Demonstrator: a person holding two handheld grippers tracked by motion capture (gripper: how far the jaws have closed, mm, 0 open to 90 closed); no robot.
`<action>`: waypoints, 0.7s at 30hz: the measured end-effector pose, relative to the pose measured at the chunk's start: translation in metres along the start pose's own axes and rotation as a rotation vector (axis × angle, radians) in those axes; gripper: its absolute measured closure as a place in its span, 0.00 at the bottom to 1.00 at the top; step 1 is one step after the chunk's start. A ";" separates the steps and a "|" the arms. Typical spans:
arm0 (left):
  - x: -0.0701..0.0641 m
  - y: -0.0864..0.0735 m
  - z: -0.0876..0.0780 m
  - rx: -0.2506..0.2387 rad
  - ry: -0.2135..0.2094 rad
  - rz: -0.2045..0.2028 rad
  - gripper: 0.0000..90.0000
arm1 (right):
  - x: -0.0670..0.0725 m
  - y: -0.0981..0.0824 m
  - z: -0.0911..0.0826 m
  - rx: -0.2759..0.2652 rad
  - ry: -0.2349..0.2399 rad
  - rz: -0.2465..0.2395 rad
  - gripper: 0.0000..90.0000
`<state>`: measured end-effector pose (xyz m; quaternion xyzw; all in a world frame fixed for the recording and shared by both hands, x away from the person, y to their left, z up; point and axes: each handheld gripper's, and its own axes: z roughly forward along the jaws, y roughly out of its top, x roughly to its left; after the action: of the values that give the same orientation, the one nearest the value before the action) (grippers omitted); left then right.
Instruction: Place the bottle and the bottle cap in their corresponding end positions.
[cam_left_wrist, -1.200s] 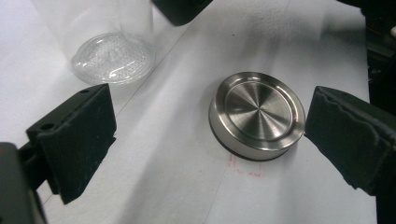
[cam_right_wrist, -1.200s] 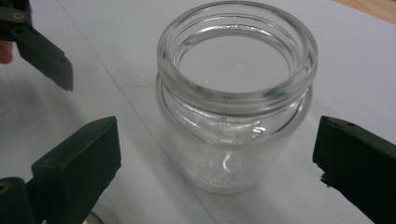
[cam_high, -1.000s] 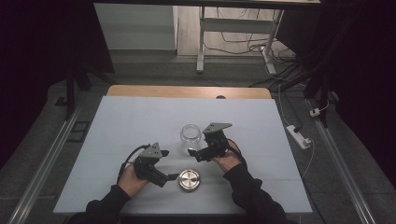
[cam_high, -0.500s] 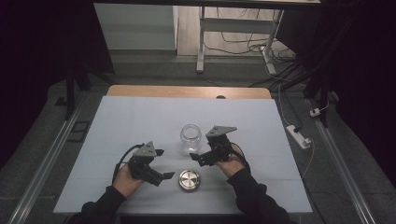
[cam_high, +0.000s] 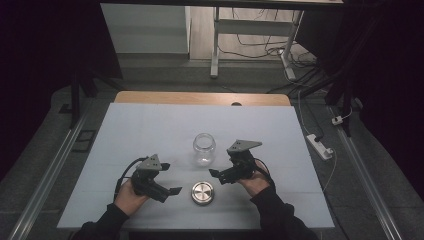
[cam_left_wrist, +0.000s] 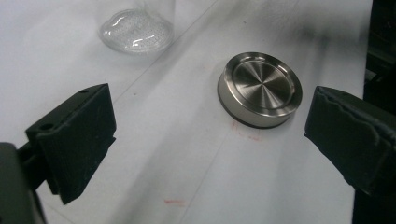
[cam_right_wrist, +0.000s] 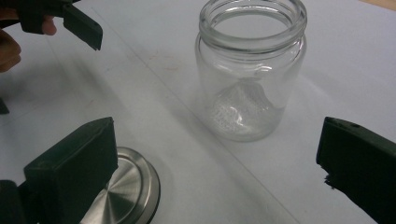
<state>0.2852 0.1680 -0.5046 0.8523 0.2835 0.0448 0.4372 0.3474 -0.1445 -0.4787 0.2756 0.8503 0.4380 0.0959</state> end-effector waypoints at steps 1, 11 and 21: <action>0.000 -0.001 -0.001 0.000 0.001 -0.005 0.03 | 0.001 -0.001 -0.002 0.000 0.001 -0.001 0.00; -0.003 -0.010 -0.012 -0.008 0.010 -0.022 0.02 | 0.005 -0.014 -0.018 -0.019 -0.020 -0.022 0.00; -0.008 -0.023 -0.029 -0.038 0.034 -0.034 0.02 | 0.007 -0.030 -0.033 -0.019 -0.023 0.001 0.00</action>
<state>0.2586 0.1955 -0.5029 0.8380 0.3045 0.0570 0.4493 0.3168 -0.1774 -0.4817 0.2801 0.8447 0.4431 0.1079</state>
